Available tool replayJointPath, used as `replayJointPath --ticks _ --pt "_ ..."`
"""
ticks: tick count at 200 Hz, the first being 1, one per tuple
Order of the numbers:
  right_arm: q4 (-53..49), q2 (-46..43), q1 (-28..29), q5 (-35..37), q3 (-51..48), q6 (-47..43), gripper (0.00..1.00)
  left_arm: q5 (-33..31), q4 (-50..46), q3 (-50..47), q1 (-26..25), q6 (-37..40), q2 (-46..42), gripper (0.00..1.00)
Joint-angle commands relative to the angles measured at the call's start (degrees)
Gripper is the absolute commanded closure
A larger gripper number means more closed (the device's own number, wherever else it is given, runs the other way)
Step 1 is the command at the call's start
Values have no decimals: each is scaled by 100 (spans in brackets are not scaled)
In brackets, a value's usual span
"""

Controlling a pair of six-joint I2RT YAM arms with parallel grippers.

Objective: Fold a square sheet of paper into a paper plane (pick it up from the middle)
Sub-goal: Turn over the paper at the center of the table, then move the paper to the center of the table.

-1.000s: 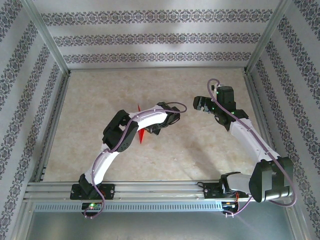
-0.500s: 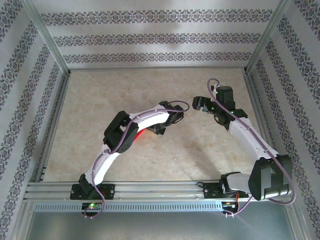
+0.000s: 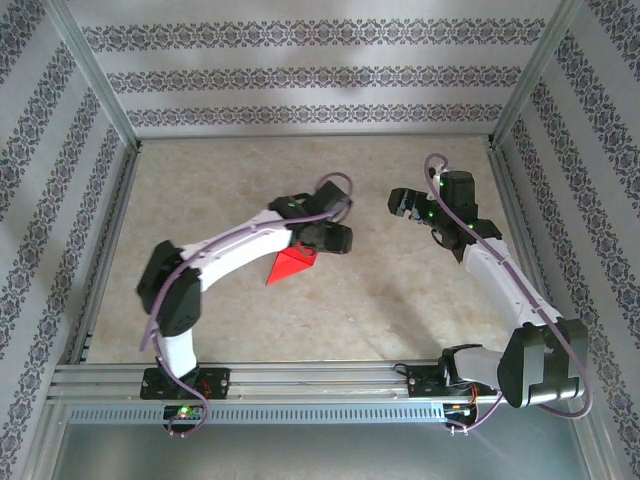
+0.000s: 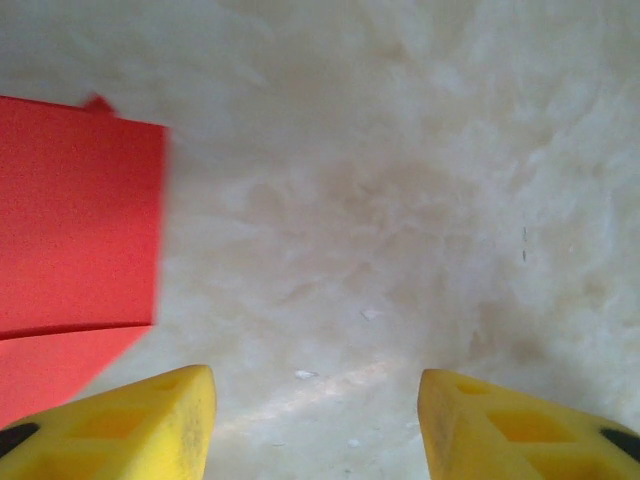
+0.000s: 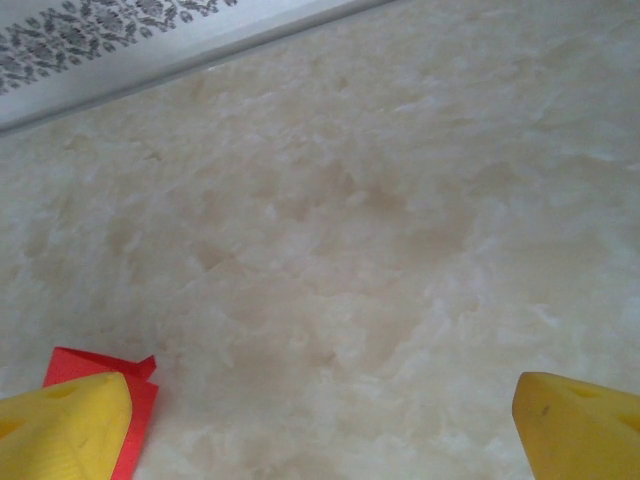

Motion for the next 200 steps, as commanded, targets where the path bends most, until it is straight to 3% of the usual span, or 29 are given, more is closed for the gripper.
replayJointPath --ticks 1,19,36,56,78,200 --pt "216 112 58 -514 -76 183 2 94 586 -994 652 -121 -512 43" --pt "271 261 241 -626 -103 265 2 239 861 -1716 1080 -111 -898 44" --pt "332 446 476 -710 -99 377 2 515 1144 -2178 1379 -174 -1062 51" --pt "434 705 766 -786 -70 541 2 706 1434 -2422 1478 -242 -1054 64" --pt "581 997 1039 -901 -19 787 2 938 1719 -2492 1477 -336 -840 71" --pt "882 1667 1455 -1384 115 1241 2 266 1682 -2606 1710 -911 20 87"
